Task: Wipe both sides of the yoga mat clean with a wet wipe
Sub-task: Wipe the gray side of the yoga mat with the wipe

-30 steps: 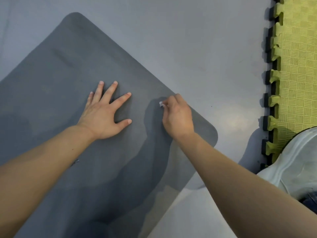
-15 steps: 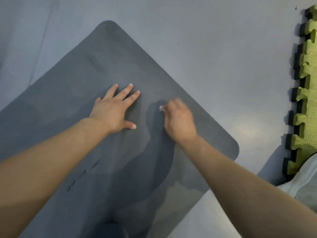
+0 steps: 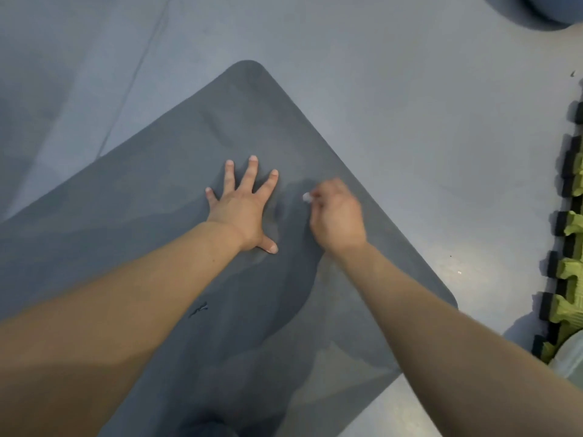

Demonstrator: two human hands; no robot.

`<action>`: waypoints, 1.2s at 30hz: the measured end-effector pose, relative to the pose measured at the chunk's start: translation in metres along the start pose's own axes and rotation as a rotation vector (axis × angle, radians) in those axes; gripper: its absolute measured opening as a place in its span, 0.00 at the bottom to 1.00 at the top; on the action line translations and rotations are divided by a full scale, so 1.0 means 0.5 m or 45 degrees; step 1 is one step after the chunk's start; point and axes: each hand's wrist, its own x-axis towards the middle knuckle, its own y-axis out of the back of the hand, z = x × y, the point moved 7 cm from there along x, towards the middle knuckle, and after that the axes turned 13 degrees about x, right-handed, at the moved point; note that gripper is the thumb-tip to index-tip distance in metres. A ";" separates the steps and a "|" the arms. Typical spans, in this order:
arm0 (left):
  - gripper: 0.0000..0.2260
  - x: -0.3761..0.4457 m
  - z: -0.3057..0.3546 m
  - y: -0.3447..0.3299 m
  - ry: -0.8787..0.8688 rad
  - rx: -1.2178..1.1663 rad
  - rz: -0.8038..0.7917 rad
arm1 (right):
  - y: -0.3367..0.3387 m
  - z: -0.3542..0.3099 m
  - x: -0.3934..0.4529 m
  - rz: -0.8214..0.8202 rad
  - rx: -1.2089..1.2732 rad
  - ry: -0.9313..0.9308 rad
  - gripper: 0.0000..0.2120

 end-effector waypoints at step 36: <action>0.29 -0.469 0.011 0.224 -0.493 -0.145 0.403 | 0.319 -0.416 -0.237 -0.236 -0.006 0.068 0.02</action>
